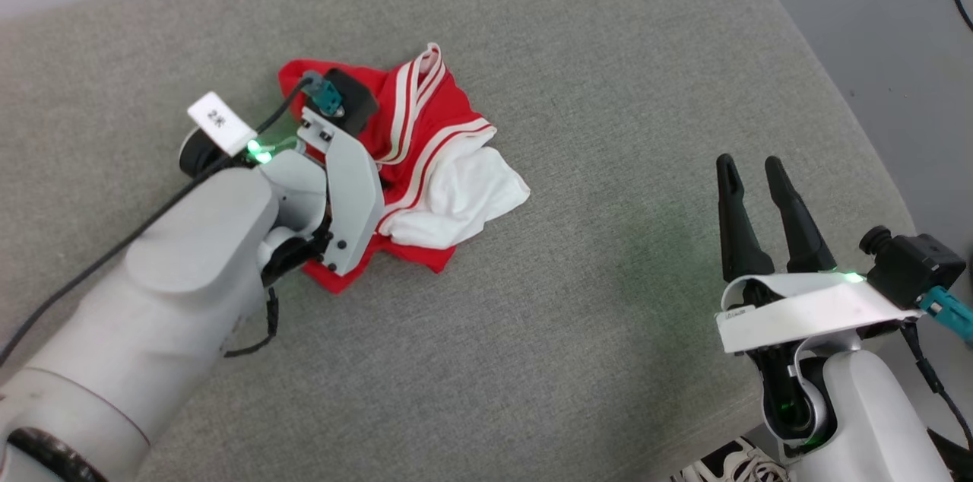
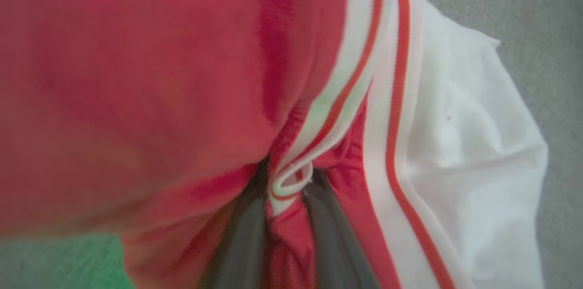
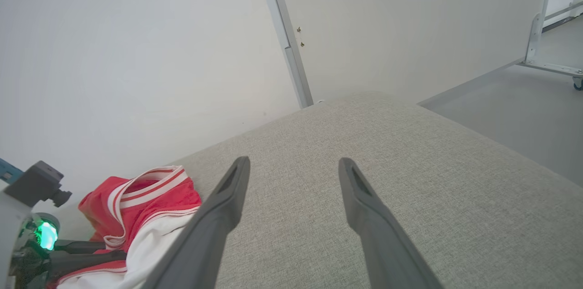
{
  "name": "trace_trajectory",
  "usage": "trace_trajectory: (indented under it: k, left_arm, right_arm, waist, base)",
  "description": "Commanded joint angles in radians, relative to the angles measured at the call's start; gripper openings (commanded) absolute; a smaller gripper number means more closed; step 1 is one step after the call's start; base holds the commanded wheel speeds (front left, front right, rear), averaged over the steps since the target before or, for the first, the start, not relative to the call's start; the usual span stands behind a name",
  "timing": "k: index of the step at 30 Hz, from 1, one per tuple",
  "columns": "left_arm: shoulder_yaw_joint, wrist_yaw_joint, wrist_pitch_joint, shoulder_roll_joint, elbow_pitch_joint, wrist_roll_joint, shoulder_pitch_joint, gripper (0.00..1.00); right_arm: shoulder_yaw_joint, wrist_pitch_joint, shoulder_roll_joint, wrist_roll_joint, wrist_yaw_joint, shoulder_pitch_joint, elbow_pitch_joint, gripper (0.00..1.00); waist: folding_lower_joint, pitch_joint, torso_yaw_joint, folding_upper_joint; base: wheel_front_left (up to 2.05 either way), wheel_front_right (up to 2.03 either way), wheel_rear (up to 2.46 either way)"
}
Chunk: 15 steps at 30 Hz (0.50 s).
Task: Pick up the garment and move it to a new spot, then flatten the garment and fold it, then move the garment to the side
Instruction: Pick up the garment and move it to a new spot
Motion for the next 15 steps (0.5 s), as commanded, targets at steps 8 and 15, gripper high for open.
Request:
trace_trajectory:
  k: [8,15]
  left_arm:
    - [-0.169,0.021,-0.093,0.016,0.085,0.006,0.016,0.48]
    - [-0.165,0.015,-0.292,-0.03,0.066,-0.041,-0.065,1.0]
  right_arm:
    - [-0.027,0.0,0.002,-0.037,-0.001,-0.009,0.006,1.0]
    - [-0.048,0.0,0.002,-0.108,-0.001,0.007,0.018,1.0]
  waist:
    - [0.0,-0.008,0.056,0.0]
    - [0.0,-0.077,0.179,0.0]
  base:
    - [0.0,0.0,0.0]
    - [0.0,0.0,0.0]
